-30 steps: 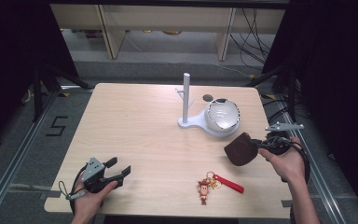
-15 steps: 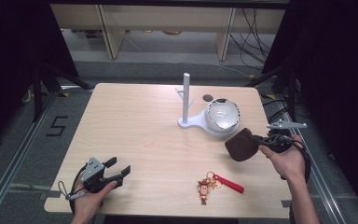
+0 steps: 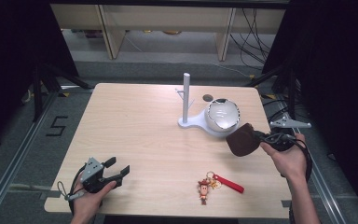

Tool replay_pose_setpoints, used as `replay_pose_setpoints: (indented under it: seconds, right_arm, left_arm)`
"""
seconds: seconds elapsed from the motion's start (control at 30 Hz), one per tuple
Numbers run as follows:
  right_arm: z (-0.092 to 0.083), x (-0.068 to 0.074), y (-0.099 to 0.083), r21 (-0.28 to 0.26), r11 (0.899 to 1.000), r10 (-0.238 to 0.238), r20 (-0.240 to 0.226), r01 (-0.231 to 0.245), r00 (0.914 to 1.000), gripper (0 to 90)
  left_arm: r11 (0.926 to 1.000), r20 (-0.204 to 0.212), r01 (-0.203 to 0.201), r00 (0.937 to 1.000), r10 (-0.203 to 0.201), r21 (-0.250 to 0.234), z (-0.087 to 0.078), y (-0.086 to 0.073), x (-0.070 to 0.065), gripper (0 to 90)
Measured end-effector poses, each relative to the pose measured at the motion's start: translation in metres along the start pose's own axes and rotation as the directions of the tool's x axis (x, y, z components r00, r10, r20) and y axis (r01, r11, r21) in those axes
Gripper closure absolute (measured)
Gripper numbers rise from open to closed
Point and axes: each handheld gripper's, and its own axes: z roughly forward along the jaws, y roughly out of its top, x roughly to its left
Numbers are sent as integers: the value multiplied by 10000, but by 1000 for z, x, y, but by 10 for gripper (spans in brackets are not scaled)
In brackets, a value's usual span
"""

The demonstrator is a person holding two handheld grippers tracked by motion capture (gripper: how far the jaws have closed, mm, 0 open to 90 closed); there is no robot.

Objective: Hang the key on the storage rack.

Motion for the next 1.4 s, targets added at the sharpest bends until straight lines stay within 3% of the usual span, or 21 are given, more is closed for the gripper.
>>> replay_pose_setpoints:
  seconds: [0.03,0.1,0.2,0.23,0.37,0.43,0.5,0.53,0.8,0.83,1.1,1.17,1.2,1.27,1.3,1.33,1.4]
  right_arm:
    - [-2,0,1,143,9999,21,12,-21,10000,849]
    - [-2,-2,3,-142,9997,-218,52,219,9997,849]
    - [-4,1,5,-200,9998,79,107,-77,9999,849]
    - [-4,-1,5,-442,9989,-166,155,173,9997,849]
    - [-5,0,8,-570,9982,-190,207,201,9996,848]
    - [-6,1,9,-655,9978,103,99,-96,9999,847]
    - [-6,-1,11,-868,9959,-227,203,244,9995,847]
    - [-6,0,11,-923,9957,-64,173,80,9998,847]
    - [-9,2,17,-1045,9945,-57,337,92,9994,847]
    - [-7,1,18,-1318,9907,-285,391,335,9988,847]
    - [-10,2,24,-1272,9916,-176,506,239,9986,847]
    - [-8,0,24,-1454,9881,-408,612,493,9973,846]
    - [-9,2,25,-1428,9894,-194,490,262,9986,846]
    - [-9,1,26,-1467,9887,-223,524,298,9984,846]
    - [-10,-1,27,-1435,9882,-452,562,529,9974,846]
    - [-10,1,28,-1457,9891,-137,502,209,9986,847]
    - [-10,1,29,-1445,9892,-159,532,235,9985,847]
  left_arm:
    - [10000,0,0,10000,0,0,0,0,0,285]
    - [10000,-9,-1,10000,1,-1,0,0,0,285]
    - [10000,-87,-9,10000,10,99,-1,0,0,285]
    - [9999,-86,-19,10000,20,104,-1,0,0,285]
    - [10000,-44,-9,10000,9,31,0,0,0,284]
    - [10000,-4,15,10000,-15,3,0,0,0,284]
    - [10000,-34,-11,10000,11,51,0,0,-1,284]
    - [10000,-30,-12,10000,12,47,0,0,-1,284]
    - [10000,-63,23,10000,-23,-63,0,-1,-1,285]
    - [10000,-54,14,10000,-15,-81,0,-1,-1,284]
    - [10000,-77,-13,10000,12,-92,0,-1,-1,284]
    - [9999,-84,-9,10000,9,-100,0,-1,-1,284]
    - [9999,-88,-19,10000,18,-99,0,-1,-1,284]
    - [10000,-91,-16,10000,15,-98,0,-1,-1,284]
    - [10000,-91,-15,10000,14,-93,-1,-1,-1,284]
    - [9999,-96,-6,10000,5,-102,-1,-1,-1,284]
    - [10000,-95,-6,10000,5,-96,-1,-1,-1,284]
